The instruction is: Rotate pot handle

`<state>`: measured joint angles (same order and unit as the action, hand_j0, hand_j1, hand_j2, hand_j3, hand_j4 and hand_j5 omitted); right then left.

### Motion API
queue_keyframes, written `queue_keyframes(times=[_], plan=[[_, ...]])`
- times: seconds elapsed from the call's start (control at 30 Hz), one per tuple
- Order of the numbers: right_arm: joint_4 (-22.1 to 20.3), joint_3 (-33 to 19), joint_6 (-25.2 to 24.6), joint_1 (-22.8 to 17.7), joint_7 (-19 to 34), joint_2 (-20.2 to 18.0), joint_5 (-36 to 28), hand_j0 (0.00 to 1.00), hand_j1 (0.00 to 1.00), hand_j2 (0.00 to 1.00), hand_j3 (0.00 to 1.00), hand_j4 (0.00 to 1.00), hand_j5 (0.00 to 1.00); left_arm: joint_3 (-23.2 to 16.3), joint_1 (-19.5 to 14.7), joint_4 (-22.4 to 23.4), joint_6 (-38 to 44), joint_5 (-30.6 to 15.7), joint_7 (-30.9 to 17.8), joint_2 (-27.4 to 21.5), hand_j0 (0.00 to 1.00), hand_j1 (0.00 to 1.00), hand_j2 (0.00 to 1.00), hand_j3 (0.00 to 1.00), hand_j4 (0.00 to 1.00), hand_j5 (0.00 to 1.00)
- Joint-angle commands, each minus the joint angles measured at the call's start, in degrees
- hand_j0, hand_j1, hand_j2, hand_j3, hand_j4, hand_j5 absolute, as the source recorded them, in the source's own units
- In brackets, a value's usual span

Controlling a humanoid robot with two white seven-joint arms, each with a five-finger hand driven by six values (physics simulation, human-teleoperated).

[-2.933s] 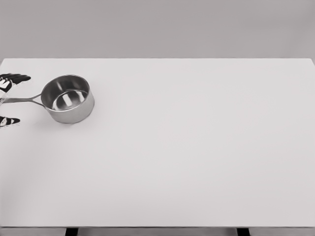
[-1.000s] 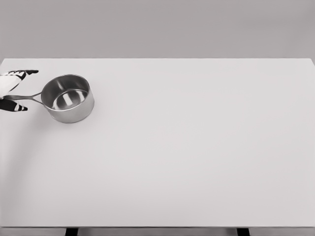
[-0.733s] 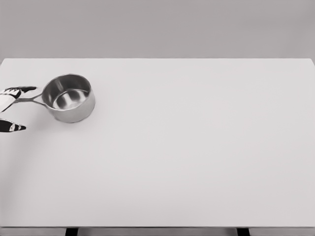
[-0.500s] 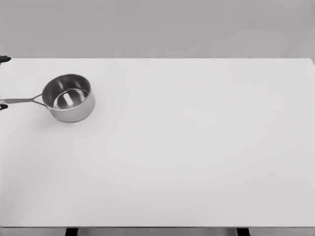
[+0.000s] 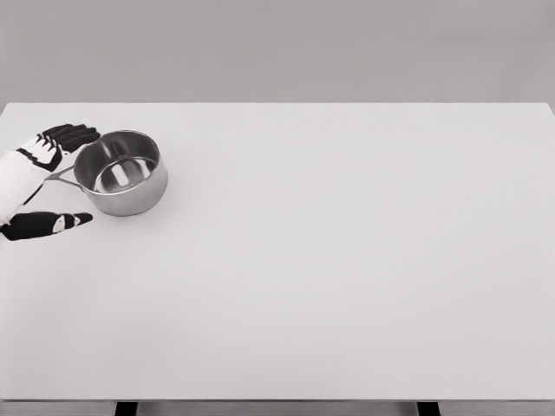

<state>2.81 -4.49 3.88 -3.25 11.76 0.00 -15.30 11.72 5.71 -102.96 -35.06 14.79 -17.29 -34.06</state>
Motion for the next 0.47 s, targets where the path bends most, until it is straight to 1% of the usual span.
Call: queue_keyframes(times=[0.0, 0.07, 0.43], plan=[[0.0, 0.0, 0.0, 0.0, 0.0, 0.0, 0.0, 1.00, 1.00, 1.00, 1.00, 1.00, 1.00, -3.5, 0.0, -0.3, 0.1, 1.5, 0.0, 2.9, 1.00, 1.00, 1.00, 1.00, 1.00, 1.00], [0.0, 0.0, 0.0, 0.0, 0.0, 0.0, 0.0, 1.00, 1.00, 1.00, 1.00, 1.00, 1.00, -3.5, 1.4, -0.3, 0.1, 2.0, 0.0, 3.6, 1.00, 1.00, 1.00, 1.00, 1.00, 1.00], [0.0, 0.0, 0.0, 0.0, 0.0, 0.0, 0.0, 1.00, 1.00, 1.00, 1.00, 1.00, 1.00, -3.4, 1.4, -0.2, 0.1, 2.0, 0.0, 3.6, 1.00, 1.00, 1.00, 1.00, 1.00, 1.00]])
